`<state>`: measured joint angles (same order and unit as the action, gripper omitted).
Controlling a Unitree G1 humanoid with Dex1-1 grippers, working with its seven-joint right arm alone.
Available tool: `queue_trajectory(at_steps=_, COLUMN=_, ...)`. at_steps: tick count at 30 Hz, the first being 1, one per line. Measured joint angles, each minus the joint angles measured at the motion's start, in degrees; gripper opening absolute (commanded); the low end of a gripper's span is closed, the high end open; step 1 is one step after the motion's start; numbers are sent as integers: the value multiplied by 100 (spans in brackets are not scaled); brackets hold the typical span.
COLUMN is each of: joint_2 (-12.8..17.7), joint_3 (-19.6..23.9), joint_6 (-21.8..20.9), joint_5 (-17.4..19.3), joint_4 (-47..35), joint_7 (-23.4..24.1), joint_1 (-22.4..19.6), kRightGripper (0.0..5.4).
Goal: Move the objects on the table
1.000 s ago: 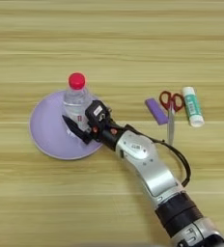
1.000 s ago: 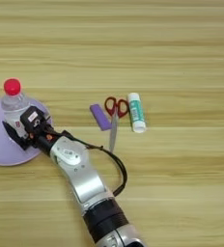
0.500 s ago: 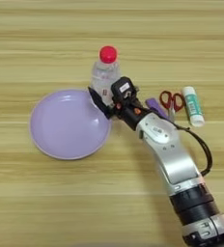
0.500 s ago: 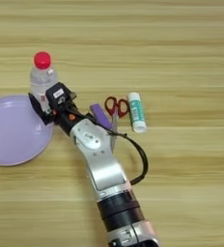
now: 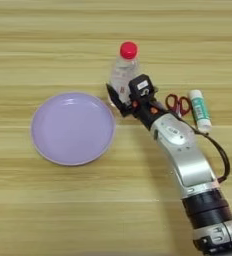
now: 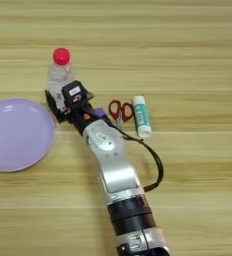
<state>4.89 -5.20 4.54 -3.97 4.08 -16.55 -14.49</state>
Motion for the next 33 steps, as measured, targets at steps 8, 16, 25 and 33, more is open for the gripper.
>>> queue_trajectory(at_steps=8, joint_2=151, joint_3=314, joint_6=42, joint_5=11, joint_4=93, joint_7=164, joint_1=-38, kRightGripper=323)
queue_trajectory(at_steps=16, joint_2=412, joint_3=794, joint_6=117, joint_5=-3, joint_4=215, joint_7=543, joint_1=-38, kRightGripper=323)
queue_trajectory(at_steps=25, joint_2=710, joint_3=1422, joint_6=123, joint_5=4, joint_4=481, joint_7=1000, joint_1=-22, kRightGripper=323)
queue_trajectory(at_steps=33, joint_2=945, joint_3=1781, joint_6=97, joint_5=-21, joint_4=869, joint_7=1368, joint_1=27, kRightGripper=323)
